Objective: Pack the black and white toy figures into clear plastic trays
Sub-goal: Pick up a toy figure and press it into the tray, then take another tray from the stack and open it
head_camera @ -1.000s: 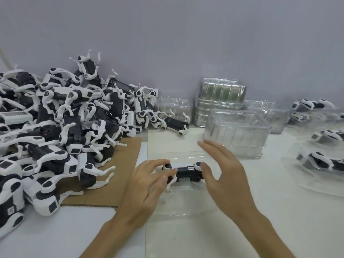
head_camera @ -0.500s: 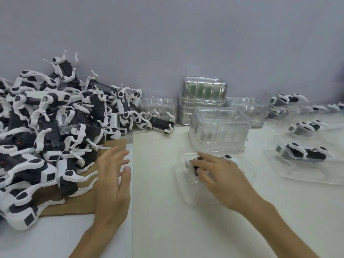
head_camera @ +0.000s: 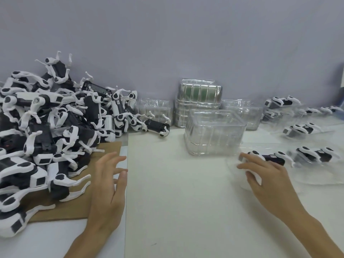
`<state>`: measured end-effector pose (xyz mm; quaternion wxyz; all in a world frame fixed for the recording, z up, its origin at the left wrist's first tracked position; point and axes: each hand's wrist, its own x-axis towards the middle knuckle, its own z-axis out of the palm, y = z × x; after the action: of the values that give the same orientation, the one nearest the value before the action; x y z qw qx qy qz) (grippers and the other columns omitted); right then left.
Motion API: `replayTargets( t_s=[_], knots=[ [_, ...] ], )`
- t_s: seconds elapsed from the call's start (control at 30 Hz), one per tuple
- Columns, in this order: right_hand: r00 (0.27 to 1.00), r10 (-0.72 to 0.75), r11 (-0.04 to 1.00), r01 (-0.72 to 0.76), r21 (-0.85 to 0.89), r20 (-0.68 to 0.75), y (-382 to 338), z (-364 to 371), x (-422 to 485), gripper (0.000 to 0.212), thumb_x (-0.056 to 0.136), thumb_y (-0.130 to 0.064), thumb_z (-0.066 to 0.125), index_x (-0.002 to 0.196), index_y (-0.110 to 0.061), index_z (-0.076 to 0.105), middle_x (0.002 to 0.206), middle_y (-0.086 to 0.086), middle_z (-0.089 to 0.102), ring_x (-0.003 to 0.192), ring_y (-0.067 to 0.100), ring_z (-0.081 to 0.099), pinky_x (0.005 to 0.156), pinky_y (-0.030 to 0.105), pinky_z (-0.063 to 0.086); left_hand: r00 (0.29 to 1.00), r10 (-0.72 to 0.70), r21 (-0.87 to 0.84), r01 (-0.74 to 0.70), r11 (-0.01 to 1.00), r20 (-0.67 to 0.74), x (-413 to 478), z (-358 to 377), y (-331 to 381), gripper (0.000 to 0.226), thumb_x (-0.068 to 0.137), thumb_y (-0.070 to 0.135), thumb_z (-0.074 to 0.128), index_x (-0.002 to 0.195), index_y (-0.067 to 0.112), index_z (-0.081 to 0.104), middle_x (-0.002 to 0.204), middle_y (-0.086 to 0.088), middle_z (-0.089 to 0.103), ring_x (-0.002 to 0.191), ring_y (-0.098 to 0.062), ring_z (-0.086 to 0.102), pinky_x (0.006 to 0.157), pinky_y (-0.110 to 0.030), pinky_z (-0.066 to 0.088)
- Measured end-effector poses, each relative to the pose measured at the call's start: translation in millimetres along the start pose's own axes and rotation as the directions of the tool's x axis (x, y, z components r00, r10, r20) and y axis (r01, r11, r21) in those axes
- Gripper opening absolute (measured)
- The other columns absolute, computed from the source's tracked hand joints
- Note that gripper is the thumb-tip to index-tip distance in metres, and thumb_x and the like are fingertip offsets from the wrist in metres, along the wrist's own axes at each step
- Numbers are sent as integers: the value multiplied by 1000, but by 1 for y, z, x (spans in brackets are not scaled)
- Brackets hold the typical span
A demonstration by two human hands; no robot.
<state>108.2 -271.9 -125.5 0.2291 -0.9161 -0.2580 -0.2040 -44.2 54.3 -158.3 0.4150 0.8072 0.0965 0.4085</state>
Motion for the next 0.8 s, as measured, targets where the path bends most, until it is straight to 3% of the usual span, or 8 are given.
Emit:
replayTargets(
  t_s=[0.13,0.27,0.4,0.5,0.57,0.67,0.73,0.8],
  knots=[
    [991,-25,995,12,-95,-132,29,-8,-1,42,70,22,70,88,-16,77,119,1,71,112,27,67,92,55,47,1000,-9,-8,9,1000,7,0,0,0,37,93,46,35,124,35,53,136,22,39,101,-17,63,81,-4,40],
    [970,88,988,-114,-103,-226,46,-17,1,50,63,27,64,87,-15,75,115,8,72,109,30,68,95,57,45,999,-11,3,11,1000,36,0,0,-1,37,94,46,35,125,35,53,134,29,40,101,-8,62,75,-5,42],
    [931,174,982,-187,-9,-320,31,-18,18,41,71,15,66,97,-17,72,112,9,71,85,30,69,87,53,51,997,-3,13,2,1000,83,-1,2,-2,28,96,38,38,121,45,49,132,29,41,102,-6,61,73,-8,43],
    [936,75,995,-46,91,-343,2,-13,46,34,81,1,70,109,-19,69,112,4,68,89,28,64,83,39,50,993,-4,20,2,1000,114,-1,3,-3,28,96,33,39,120,45,49,133,26,42,102,-6,61,73,-9,43],
    [964,-51,995,73,75,-259,-14,-5,72,36,84,-4,71,117,-18,67,118,3,67,107,27,62,93,37,44,992,-4,16,2,1000,129,-1,3,-2,28,96,31,40,118,45,49,132,27,42,102,-6,61,73,-9,44],
    [995,-74,989,81,-122,64,-24,10,111,43,93,-24,67,134,-23,57,140,-1,55,136,25,44,107,45,28,990,0,9,-1,1000,138,-1,3,-1,28,95,29,41,118,43,50,130,28,43,101,-7,60,73,-8,44],
    [973,14,976,37,-215,232,-23,15,130,40,96,-33,61,135,-26,54,144,-4,52,139,21,39,109,41,22,990,-2,7,1,1000,141,-1,2,-1,29,95,29,41,117,44,50,130,28,43,101,-6,60,74,-8,44],
    [965,40,979,14,-202,261,-20,15,141,27,96,-31,61,122,-28,60,136,-5,58,129,20,49,106,38,22,990,-6,10,5,1000,140,-1,2,-2,29,95,29,42,117,46,49,131,27,43,103,-7,58,75,-8,43]
  ],
)
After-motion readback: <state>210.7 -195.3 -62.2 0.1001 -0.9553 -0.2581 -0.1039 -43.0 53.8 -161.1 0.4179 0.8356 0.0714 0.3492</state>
